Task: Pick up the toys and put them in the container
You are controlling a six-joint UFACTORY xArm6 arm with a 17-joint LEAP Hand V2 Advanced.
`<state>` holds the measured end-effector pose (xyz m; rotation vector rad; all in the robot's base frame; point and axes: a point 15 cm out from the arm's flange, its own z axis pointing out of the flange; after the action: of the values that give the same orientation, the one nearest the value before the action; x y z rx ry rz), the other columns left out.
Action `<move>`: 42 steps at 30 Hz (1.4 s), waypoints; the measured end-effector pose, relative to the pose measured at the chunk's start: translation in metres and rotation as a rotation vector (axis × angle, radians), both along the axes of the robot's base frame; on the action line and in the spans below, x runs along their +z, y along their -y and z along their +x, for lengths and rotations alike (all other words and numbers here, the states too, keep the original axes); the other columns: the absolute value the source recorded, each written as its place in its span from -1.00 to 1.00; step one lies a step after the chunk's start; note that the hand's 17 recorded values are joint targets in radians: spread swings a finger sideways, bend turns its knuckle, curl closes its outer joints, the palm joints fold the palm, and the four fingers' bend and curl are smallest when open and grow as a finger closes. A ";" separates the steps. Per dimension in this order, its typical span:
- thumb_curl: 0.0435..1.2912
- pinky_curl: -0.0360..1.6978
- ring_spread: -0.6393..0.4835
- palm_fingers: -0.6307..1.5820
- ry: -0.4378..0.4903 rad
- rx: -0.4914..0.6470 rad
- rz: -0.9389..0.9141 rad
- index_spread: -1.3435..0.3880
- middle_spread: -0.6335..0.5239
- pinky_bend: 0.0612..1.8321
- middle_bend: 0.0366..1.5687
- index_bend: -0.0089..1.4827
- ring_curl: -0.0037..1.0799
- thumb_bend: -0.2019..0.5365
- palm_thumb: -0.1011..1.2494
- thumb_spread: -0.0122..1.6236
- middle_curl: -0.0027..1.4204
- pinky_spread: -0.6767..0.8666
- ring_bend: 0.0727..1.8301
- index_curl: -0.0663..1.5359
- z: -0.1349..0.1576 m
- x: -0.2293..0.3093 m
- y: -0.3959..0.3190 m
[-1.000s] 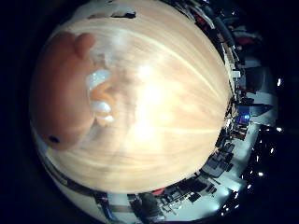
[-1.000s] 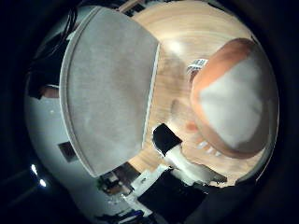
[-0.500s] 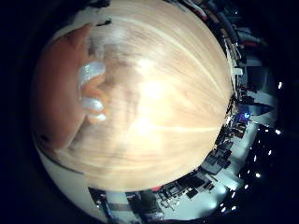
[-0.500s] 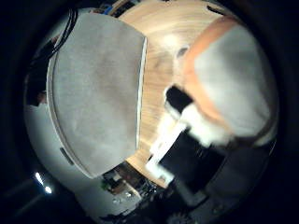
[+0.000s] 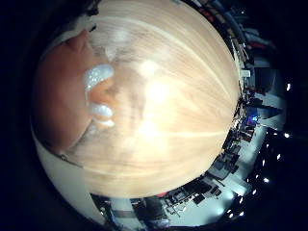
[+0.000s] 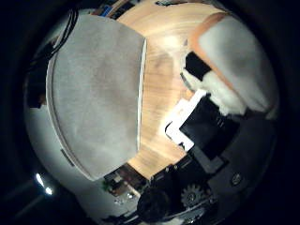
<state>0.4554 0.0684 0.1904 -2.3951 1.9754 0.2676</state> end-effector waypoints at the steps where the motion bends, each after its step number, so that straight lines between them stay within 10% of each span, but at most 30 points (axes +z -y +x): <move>1: -0.40 -0.35 -0.51 0.58 0.002 -0.002 0.001 -0.04 -0.73 0.39 -0.27 -0.62 -0.05 -0.05 0.75 0.40 -0.14 -0.67 0.21 -0.65 0.000 0.001 0.001; 28: -0.38 -0.37 -0.48 0.60 0.325 -0.083 0.031 -0.09 -0.76 0.35 -0.22 -0.58 -0.03 -0.44 0.89 0.33 0.02 -0.70 0.22 -0.33 0.004 0.206 0.041; 42: -0.37 -0.37 -0.48 0.60 0.361 0.053 0.072 -0.11 -0.76 0.33 -0.22 -0.65 -0.04 -0.48 0.90 0.31 0.05 -0.73 0.22 -0.19 0.000 0.263 -0.018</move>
<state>0.4555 0.0865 0.4536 -2.2591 1.7138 -0.0877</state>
